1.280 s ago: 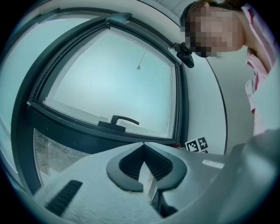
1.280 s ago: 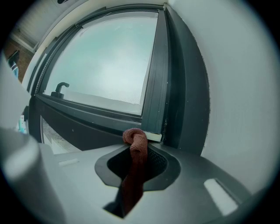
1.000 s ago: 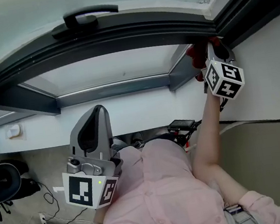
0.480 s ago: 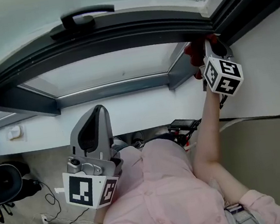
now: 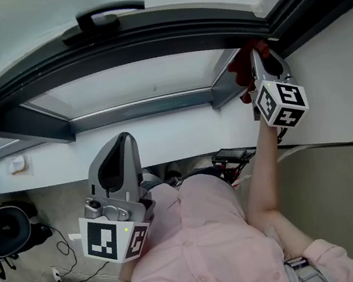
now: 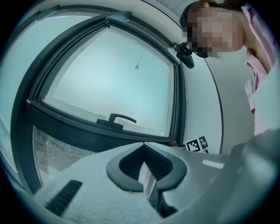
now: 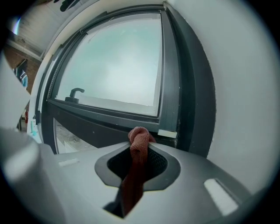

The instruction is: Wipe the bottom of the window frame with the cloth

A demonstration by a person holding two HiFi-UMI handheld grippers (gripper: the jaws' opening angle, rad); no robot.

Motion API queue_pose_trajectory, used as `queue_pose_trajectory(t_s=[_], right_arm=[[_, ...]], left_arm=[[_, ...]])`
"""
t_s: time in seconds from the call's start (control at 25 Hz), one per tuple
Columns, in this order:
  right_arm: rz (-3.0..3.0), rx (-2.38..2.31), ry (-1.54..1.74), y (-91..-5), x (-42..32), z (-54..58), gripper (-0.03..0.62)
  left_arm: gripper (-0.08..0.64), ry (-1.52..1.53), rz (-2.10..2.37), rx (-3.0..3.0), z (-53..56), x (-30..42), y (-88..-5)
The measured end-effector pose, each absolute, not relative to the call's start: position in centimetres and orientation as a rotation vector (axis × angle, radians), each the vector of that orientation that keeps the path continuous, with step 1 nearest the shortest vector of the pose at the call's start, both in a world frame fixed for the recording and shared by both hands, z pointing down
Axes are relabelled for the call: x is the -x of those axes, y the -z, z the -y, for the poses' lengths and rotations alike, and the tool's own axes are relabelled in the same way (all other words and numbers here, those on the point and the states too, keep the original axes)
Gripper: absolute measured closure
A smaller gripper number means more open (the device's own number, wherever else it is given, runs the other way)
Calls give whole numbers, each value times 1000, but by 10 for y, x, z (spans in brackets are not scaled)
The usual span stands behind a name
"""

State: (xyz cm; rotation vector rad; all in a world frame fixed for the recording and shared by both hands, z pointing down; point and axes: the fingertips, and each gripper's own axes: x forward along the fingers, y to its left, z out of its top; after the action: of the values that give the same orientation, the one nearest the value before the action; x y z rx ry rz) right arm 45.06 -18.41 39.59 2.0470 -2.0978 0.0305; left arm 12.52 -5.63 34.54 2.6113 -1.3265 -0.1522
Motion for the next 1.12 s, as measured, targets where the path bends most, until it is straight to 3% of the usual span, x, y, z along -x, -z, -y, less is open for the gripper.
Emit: queue_pose_trajectory(t_s=[0.6,1.12], right_arm=[[2398,-1816,-51,-367,-354,140,535],[2462,-1747,-117,-361,-318,81,535]], left_arm=[[560,107,1321,-2609,49,-116,-354],[560,65,1283,-2609,41,-107,-365]])
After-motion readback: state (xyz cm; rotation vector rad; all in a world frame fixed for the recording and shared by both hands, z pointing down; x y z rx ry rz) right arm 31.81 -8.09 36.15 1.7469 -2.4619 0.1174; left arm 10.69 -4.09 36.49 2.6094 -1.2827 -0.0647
